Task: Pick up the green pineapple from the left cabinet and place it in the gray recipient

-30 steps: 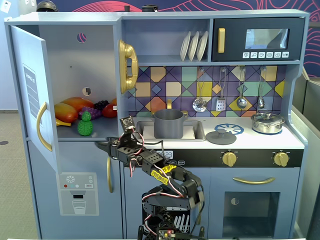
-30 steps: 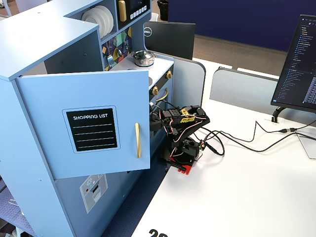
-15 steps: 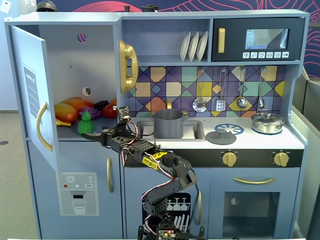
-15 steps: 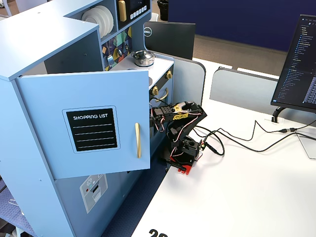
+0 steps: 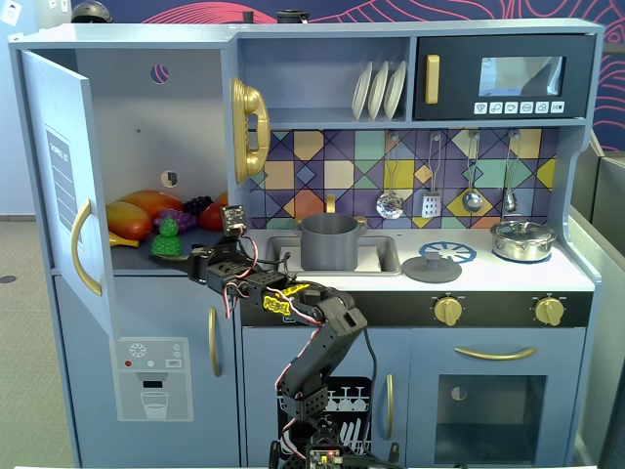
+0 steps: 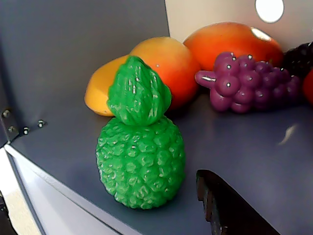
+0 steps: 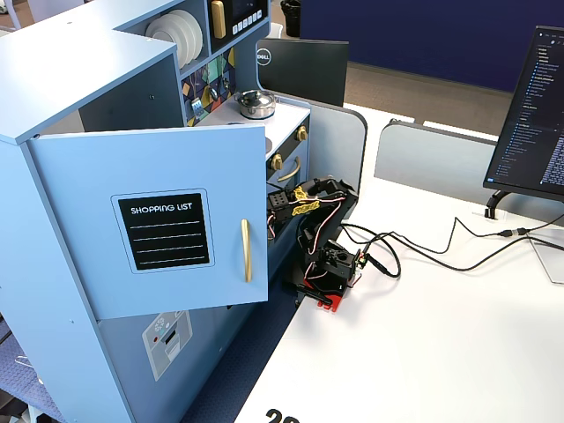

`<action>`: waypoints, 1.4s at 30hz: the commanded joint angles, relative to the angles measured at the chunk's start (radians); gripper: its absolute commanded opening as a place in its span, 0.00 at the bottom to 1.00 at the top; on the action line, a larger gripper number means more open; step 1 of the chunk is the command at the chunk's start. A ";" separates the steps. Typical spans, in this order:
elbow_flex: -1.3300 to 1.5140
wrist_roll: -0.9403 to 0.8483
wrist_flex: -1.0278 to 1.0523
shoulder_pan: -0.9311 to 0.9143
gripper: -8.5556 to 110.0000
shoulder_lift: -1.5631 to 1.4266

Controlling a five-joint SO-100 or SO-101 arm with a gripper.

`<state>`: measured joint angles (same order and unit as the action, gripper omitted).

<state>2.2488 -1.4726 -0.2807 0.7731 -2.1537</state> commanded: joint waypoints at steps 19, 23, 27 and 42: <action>-0.264 -0.006 -0.114 -0.034 0.50 0.262; -0.299 -0.008 -0.146 -0.038 0.50 0.316; -0.330 -0.015 -0.149 -0.037 0.50 0.360; -0.354 -0.104 -0.071 -0.014 0.07 0.377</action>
<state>1.9267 -1.5662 -0.3866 0.7532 -1.7319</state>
